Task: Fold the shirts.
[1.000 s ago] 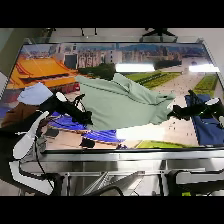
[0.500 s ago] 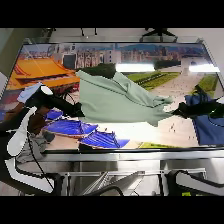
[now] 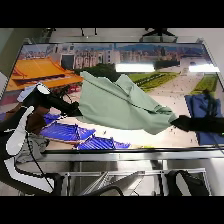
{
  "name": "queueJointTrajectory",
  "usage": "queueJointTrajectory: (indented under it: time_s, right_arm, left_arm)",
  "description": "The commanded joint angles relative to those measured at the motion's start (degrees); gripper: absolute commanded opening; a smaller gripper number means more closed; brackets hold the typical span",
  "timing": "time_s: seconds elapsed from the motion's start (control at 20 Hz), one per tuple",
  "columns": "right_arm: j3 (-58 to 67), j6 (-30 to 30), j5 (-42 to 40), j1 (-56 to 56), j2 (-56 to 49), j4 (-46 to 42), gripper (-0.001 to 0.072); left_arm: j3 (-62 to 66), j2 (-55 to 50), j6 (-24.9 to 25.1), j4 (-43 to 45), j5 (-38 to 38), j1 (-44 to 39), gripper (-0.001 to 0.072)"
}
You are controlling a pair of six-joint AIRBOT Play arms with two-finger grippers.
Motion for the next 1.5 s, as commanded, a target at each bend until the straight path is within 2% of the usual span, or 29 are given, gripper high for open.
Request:
queueJointTrajectory:
  time_s: [0.0, 0.05, 0.1, 0.2, 0.35, 0.55, 0.6, 0.65, 0.8, 0.85, 0.9, 0.95, 1.05, 1.15, 1.2, 1.25, 1.3, 1.45]
  right_arm:
    - [-11.4, 1.7, -1.3, 4.3, 2.5, 0.5, 0.0315]
    - [-12.9, 0.8, -1.4, 4.9, 2.5, 0.5, 0.0435]
    - [-13.3, -0.6, -1.4, 4.8, 2.5, 0.4, 0.0442]
    - [-12.7, -1.3, -2.7, 3.6, 2.5, 0.2, 0.0443]
    - [-12.7, -1.2, -10.1, 0.3, 1.6, -2.2, 0.0442]
    - [-12.7, -1.6, -15.3, -5.8, -6.3, -4.5, 0.0431]
    - [-12.7, -3.0, -15.4, -6.3, -9.1, -4.5, 0.0353]
    - [-12.7, -4.1, -15.4, -6.0, -12.2, -4.4, 0.0232]
    - [-12.7, -5.9, -17.8, -2.8, -20.5, -3.5, 0.0235]
    - [-12.7, -6.3, -18.6, -1.5, -22.6, -2.4, 0.0256]
    - [-12.7, -6.5, -19.5, -0.1, -24.5, -1.2, 0.0343]
    - [-12.7, -6.4, -20.7, 1.4, -26.2, -0.6, 0.0365]
    - [-12.7, -7.5, -22.8, 3.8, -28.6, 1.8, 0.0364]
    - [-12.7, -11.1, -23.4, 5.2, -29.9, 7.6, 0.0360]
    - [-12.7, -13.0, -23.6, 5.4, -30.2, 10.3, 0.0266]
    - [-12.7, -15.7, -23.6, 5.3, -30.2, 13.1, 0.0066]
    - [-12.3, -17.7, -23.1, 5.0, -30.1, 15.4, 0.0017]
    - [-7.1, -18.7, -16.9, 2.5, -26.1, 16.3, 0.0017]
  left_arm:
    - [0.0, 0.0, 0.9, 0.0, -1.1, -1.0, 0.0014]
    - [0.0, 0.0, 0.9, 0.0, -1.3, -0.7, 0.0014]
    - [0.0, 0.0, 0.9, 0.0, -1.4, -0.3, 0.0014]
    - [0.0, 0.0, 0.9, 0.0, -2.2, 1.1, 0.0014]
    - [0.0, 0.0, 1.0, 0.0, -4.2, 3.3, 0.0014]
    - [0.0, 0.0, 1.9, 0.0, -5.4, 6.6, 0.0014]
    - [0.0, 0.0, 2.0, 0.0, -5.4, 7.3, 0.0014]
    - [0.0, 0.0, 2.1, 0.0, -5.4, 8.1, 0.0014]
    - [0.0, 0.0, 2.4, 0.0, -5.4, 9.2, 0.0014]
    - [0.0, 0.0, 2.5, 0.0, -5.5, 9.2, 0.0014]
    - [0.0, 0.0, 2.5, 0.0, -5.6, 9.2, 0.0014]
    - [0.0, 0.0, 2.9, 0.0, -5.7, 9.2, 0.0014]
    - [0.0, 0.0, 2.9, 0.0, -5.8, 9.1, 0.0014]
    - [0.0, 0.0, 2.9, 0.0, -5.8, 9.1, 0.0014]
    - [0.0, 0.0, 3.0, 0.0, -5.8, 9.1, 0.0014]
    - [0.0, 0.0, 3.7, -0.1, -5.8, 9.1, 0.0014]
    - [0.0, 0.3, 4.2, -0.2, -6.1, 9.1, 0.0014]
    - [0.0, 5.1, 6.1, -0.5, -6.9, 10.4, 0.0013]
